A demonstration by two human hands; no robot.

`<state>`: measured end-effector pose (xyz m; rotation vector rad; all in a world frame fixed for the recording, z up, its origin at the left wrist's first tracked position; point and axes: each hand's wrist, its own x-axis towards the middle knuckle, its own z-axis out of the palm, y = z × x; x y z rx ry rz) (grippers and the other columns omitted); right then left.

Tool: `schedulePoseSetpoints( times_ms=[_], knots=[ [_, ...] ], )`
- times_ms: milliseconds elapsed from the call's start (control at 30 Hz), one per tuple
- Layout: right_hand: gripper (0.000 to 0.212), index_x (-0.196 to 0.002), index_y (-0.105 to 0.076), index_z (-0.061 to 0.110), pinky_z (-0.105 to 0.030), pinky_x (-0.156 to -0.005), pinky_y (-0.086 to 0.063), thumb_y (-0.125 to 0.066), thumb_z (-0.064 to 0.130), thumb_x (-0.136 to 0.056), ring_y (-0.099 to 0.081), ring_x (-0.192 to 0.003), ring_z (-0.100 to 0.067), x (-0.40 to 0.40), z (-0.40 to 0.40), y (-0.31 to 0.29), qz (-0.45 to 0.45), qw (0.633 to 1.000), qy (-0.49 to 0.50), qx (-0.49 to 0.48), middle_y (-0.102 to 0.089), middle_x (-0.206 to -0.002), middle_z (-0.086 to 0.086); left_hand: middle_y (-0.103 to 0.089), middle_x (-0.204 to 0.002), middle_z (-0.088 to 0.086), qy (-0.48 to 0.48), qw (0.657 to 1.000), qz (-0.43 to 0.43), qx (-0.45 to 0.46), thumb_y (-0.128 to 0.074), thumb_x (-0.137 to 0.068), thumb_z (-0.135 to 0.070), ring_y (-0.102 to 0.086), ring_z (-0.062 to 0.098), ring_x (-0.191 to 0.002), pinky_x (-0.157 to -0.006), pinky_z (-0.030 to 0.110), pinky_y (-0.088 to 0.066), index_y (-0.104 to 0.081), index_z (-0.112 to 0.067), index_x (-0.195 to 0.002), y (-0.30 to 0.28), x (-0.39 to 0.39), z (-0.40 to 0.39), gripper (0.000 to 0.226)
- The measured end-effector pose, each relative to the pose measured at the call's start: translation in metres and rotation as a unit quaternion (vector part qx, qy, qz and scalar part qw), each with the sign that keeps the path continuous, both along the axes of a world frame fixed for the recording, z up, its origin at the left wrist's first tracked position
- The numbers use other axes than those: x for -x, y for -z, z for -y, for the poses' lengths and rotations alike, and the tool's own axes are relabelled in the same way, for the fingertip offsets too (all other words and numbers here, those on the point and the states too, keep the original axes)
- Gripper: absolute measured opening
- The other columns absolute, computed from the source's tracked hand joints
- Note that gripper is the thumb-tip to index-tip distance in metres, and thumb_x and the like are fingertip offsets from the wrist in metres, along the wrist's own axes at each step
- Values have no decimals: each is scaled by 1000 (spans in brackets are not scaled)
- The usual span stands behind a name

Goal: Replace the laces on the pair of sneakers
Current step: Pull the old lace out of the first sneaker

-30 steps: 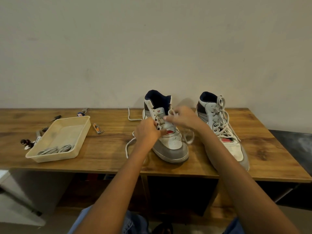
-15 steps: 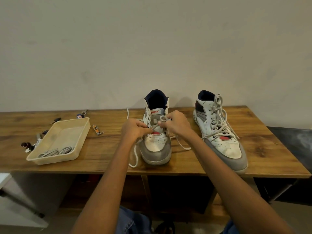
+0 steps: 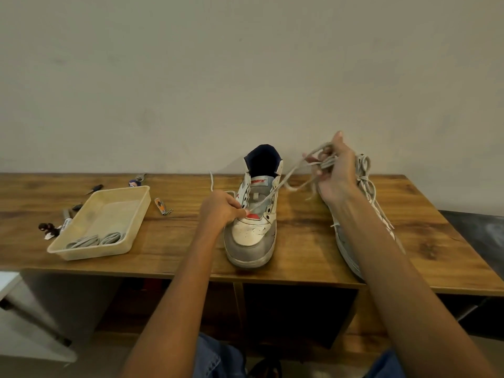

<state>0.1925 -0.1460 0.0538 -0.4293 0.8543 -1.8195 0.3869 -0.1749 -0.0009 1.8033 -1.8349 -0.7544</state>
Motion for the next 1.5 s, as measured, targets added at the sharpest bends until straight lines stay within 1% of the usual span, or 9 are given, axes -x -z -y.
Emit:
schedulePoseSetpoints(
  times_ms=[133, 200, 333, 433, 633, 900, 1133, 1367, 1500],
  knots=[
    [35, -62, -44, 15, -13, -34, -27, -63, 28, -88, -37, -38, -4, -25, -3, 0, -55, 990, -132, 17, -44, -45, 8, -66, -77, 10, -18, 999, 24, 13, -65, -83, -38, -50, 17, -62, -59, 29, -41, -73, -11, -83, 2, 3, 4, 28],
    [31, -65, -47, 15, -13, -38, -31, -69, 27, -84, -36, -37, -2, -35, 1, 12, -289, 943, -162, -12, -44, -48, 10, -54, -60, 7, -47, 997, 47, 27, -61, -84, -47, -44, 18, -52, -54, 29, -38, -64, -9, -68, 2, 7, 6, 41],
    [33, -87, -57, 13, -27, -60, -43, -64, 45, -84, -57, -71, -12, -58, 11, 50, -783, 614, -84, -48, -59, -79, 0, -65, -72, 5, -72, 987, 118, 77, -69, -78, -45, -63, 21, -68, -62, 31, -54, -71, -10, -82, 3, 13, 9, 36],
    [48, -118, -52, 13, -30, -69, -40, -53, 52, -90, -59, -99, -22, -62, 11, 53, -815, 574, -58, -61, -62, -108, -3, -65, -73, 5, -57, 991, 109, 58, -67, -83, -39, -60, 18, -69, -53, 26, -41, -72, -9, -88, 0, 11, 14, 31],
    [28, -111, -61, 14, -28, -66, -38, -56, 33, -91, -60, -95, -21, -74, 6, 48, -881, 459, -95, -68, -63, -103, -3, -46, -48, 0, -33, 997, 59, 35, -63, -87, -27, -35, 11, -43, -46, 25, -27, -58, -10, -54, 0, 3, 16, 38],
    [13, -94, -62, 12, -23, -54, -39, -59, 20, -84, -54, -78, -18, -68, 7, 53, -798, 586, -101, -100, -56, -83, -1, -38, -47, 0, -21, 997, 66, 41, -62, -88, -21, -33, 13, -46, -49, 27, -28, -48, -15, -48, 1, 3, 14, 44],
    [18, -74, -56, 10, -16, -38, -35, -58, 12, -92, -44, -48, -8, 3, -10, -20, -303, 951, -8, -58, -50, -62, 0, -40, -48, -2, -19, 996, 72, 46, -60, -90, -19, -34, 9, -45, -46, 25, -25, -53, -15, -53, 0, 4, 12, 38],
    [24, -69, -50, 8, -20, -43, -42, -49, 10, -93, -52, -56, -16, 5, -7, -10, 15, 998, -46, 38, -54, -58, -2, -50, -56, 1, -5, 996, 85, 42, -60, -90, -22, -39, 11, -50, -47, 24, -28, -72, -6, -74, -3, 6, 12, 26],
    [15, -74, -52, 10, -23, -48, -43, -63, 13, -84, -49, -51, -10, -26, 2, 9, -188, 974, -118, -34, -50, -71, -2, -42, -51, -2, 1, 994, 100, 44, -59, -91, -24, -34, 9, -46, -47, 24, -23, -61, -15, -61, -5, 5, 10, 32]
  ],
)
